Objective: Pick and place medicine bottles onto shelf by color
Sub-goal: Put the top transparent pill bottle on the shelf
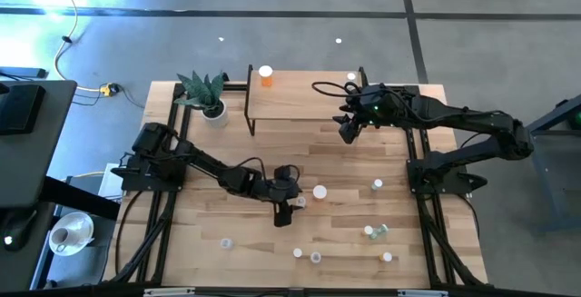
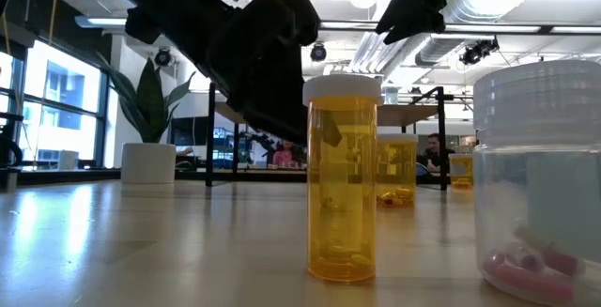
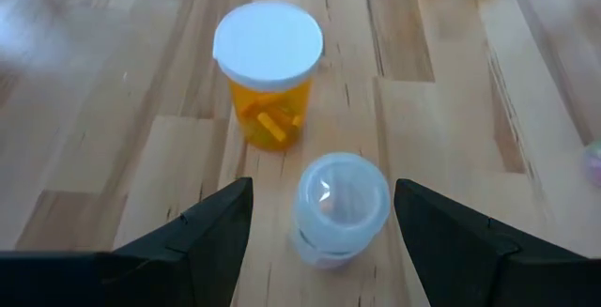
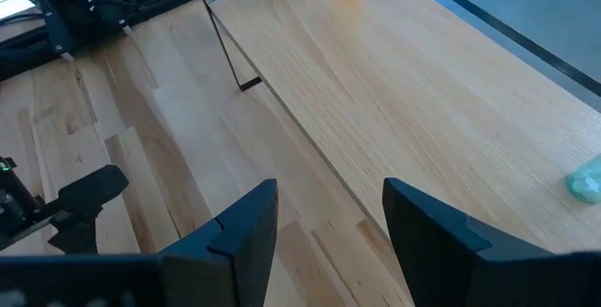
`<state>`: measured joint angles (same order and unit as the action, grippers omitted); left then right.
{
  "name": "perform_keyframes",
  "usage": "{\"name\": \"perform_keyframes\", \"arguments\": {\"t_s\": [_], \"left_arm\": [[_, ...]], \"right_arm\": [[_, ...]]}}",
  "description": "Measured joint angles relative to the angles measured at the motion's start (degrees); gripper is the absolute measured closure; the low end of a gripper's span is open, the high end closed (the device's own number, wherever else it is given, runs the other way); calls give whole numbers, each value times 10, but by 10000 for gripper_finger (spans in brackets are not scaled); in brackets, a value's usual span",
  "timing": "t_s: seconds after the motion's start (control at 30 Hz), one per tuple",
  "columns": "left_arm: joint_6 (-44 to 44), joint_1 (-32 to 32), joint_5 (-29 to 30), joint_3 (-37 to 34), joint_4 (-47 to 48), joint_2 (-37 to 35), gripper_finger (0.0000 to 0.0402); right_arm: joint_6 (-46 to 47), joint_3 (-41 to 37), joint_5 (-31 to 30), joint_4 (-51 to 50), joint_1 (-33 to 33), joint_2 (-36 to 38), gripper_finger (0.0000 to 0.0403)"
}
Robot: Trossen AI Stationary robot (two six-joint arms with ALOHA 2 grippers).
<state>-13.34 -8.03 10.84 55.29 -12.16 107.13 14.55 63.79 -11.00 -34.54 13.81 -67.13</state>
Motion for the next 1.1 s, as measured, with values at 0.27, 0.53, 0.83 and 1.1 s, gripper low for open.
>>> {"name": "perform_keyframes", "arguments": {"t_s": [0.27, 0.53, 0.83, 1.1], "left_arm": [[1, 0, -1, 0, 2, 0, 162], [11, 0, -12, 0, -2, 0, 198], [16, 0, -16, 0, -2, 0, 237], [16, 0, -28, 0, -2, -1, 271]], "right_arm": [[0, 0, 0, 0, 0, 0, 217], [0, 0, 0, 0, 0, 0, 217], [0, 0, 0, 0, 0, 0, 217], [0, 0, 0, 0, 0, 0, 217]]}}
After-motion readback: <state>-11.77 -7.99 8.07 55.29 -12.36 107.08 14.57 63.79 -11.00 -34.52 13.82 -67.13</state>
